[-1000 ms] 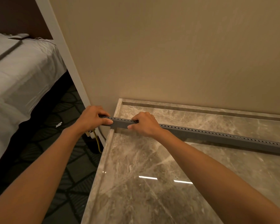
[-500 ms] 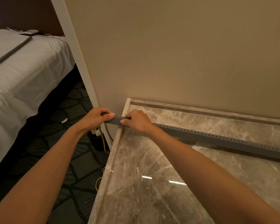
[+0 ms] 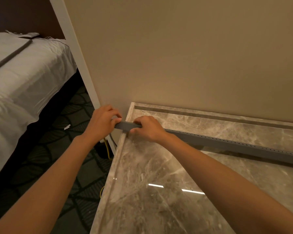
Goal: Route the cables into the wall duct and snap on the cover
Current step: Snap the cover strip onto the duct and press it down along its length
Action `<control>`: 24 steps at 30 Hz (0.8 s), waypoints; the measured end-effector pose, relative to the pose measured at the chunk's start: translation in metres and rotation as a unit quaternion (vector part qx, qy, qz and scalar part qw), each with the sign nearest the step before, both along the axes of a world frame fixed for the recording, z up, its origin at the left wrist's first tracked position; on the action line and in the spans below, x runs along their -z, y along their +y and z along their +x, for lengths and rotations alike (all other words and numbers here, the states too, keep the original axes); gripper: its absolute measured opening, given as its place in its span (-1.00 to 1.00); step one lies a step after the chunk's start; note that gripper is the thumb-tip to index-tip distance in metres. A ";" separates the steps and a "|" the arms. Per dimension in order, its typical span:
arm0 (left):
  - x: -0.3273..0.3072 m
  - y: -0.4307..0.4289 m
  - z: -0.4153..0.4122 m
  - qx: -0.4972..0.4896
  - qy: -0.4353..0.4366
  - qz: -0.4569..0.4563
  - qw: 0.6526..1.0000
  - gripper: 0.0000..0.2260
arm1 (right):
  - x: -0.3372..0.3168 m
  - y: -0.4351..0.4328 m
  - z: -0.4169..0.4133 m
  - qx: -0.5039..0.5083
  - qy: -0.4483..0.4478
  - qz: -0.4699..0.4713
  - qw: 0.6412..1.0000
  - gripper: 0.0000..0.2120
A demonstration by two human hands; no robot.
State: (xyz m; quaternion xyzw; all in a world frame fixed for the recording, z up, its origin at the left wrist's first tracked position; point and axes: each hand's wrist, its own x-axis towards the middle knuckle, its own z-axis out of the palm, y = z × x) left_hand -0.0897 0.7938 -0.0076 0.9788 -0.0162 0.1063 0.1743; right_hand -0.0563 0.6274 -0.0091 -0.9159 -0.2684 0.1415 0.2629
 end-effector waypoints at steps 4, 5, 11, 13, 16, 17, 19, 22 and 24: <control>0.001 -0.043 -0.007 0.142 -0.019 0.121 0.982 -0.72 | 0.001 -0.044 0.000 0.027 -0.031 -0.014 0.999 -0.68; 0.003 -0.057 -0.007 0.152 -0.022 0.147 0.977 -0.68 | 0.001 -0.062 -0.002 0.037 -0.039 -0.025 0.998 -0.65; 0.000 -0.092 0.012 0.060 0.138 0.232 0.961 -0.68 | -0.001 -0.151 -0.003 0.106 -0.077 -0.087 0.988 -0.66; -0.005 -0.106 0.019 0.035 0.171 0.263 0.949 -0.69 | 0.000 -0.176 -0.007 0.112 -0.100 -0.127 0.980 -0.68; -0.007 -0.138 0.021 0.026 0.196 0.266 0.944 -0.67 | 0.004 -0.200 -0.014 0.116 -0.124 -0.163 0.972 -0.71; -0.007 -0.153 0.020 0.038 0.191 0.260 0.946 -0.67 | 0.005 -0.208 -0.016 0.120 -0.128 -0.172 0.969 -0.71; -0.005 -0.185 0.017 0.066 0.171 0.242 0.953 -0.68 | 0.006 -0.227 -0.021 0.144 -0.135 -0.184 0.963 -0.73; -0.003 -0.223 0.011 0.080 0.146 0.191 0.967 -0.72 | 0.007 -0.262 -0.027 0.217 -0.135 -0.184 0.949 -0.75; -0.002 -0.249 0.009 0.093 0.135 0.174 0.971 -0.73 | 0.008 -0.295 -0.032 0.271 -0.120 -0.179 0.938 -0.74</control>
